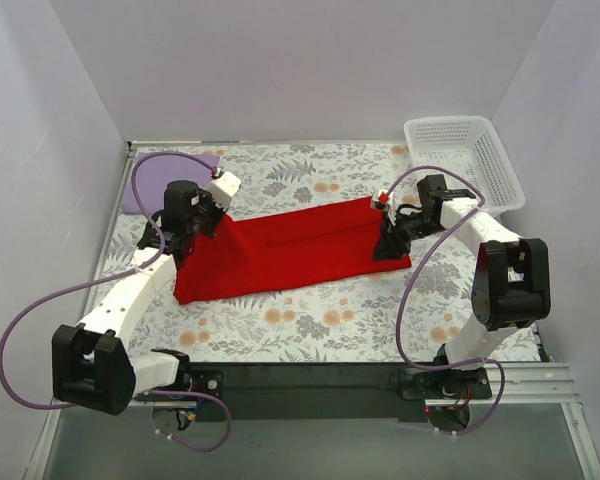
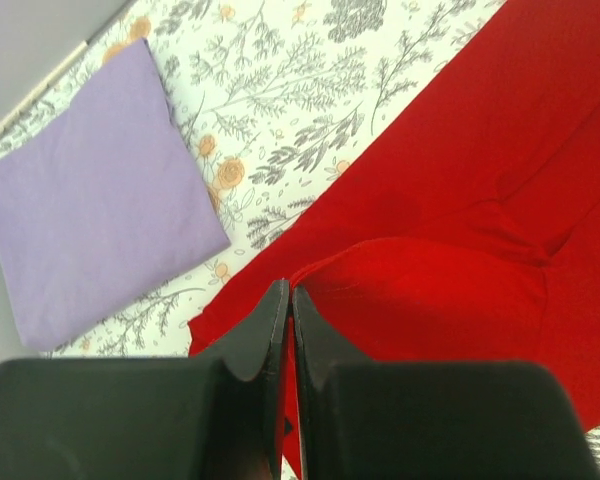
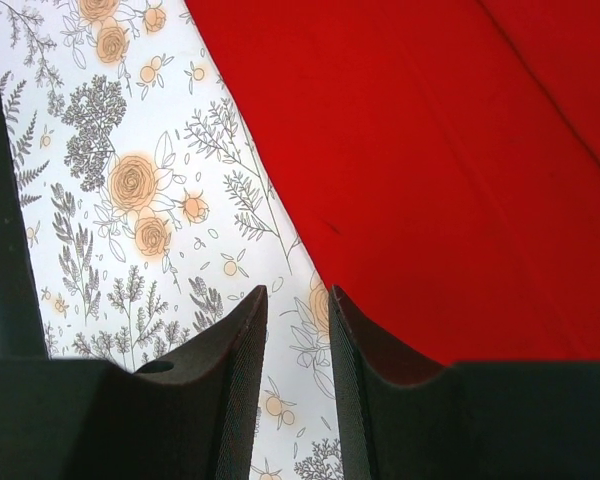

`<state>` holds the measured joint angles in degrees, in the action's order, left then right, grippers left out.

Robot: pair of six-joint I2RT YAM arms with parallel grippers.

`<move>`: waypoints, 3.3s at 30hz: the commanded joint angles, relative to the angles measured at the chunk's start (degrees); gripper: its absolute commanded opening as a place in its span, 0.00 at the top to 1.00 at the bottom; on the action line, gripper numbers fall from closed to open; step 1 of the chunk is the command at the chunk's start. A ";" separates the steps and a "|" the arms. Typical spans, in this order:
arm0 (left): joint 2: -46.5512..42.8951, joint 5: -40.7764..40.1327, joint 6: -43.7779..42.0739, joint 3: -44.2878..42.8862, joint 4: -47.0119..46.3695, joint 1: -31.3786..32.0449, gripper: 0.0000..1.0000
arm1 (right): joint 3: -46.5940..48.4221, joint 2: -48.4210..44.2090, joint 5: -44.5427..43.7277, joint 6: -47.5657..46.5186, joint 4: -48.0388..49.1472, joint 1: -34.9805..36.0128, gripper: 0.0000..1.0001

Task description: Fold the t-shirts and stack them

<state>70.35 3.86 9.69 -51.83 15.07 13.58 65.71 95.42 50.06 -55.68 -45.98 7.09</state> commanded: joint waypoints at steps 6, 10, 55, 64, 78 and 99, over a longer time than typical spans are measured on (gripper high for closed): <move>-3.20 4.67 -2.49 2.00 -3.99 -1.10 1.00 | -0.94 -0.23 2.85 -1.01 -0.08 -0.32 0.62; -4.77 5.54 -2.40 3.23 -4.96 -1.28 1.00 | -1.11 -0.06 3.72 -1.01 -0.17 -0.15 0.62; -5.48 -6.50 9.73 14.22 6.55 -1.37 1.00 | 57.37 38.06 2.06 37.51 2.11 33.68 0.51; -6.98 -5.44 11.31 15.62 5.50 -1.28 1.00 | 58.12 44.50 -9.28 58.14 20.13 37.82 0.53; -7.68 -4.82 11.75 15.71 5.06 -1.28 1.00 | 59.88 48.81 -13.15 60.34 23.30 38.43 0.52; -8.47 -4.74 11.75 15.80 4.71 -1.19 1.00 | 57.77 48.99 -12.45 59.90 23.65 39.31 0.71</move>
<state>63.72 -1.43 21.43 -36.21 20.91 12.32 122.89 144.40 37.23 4.32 -23.77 46.15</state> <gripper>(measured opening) 0.010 0.303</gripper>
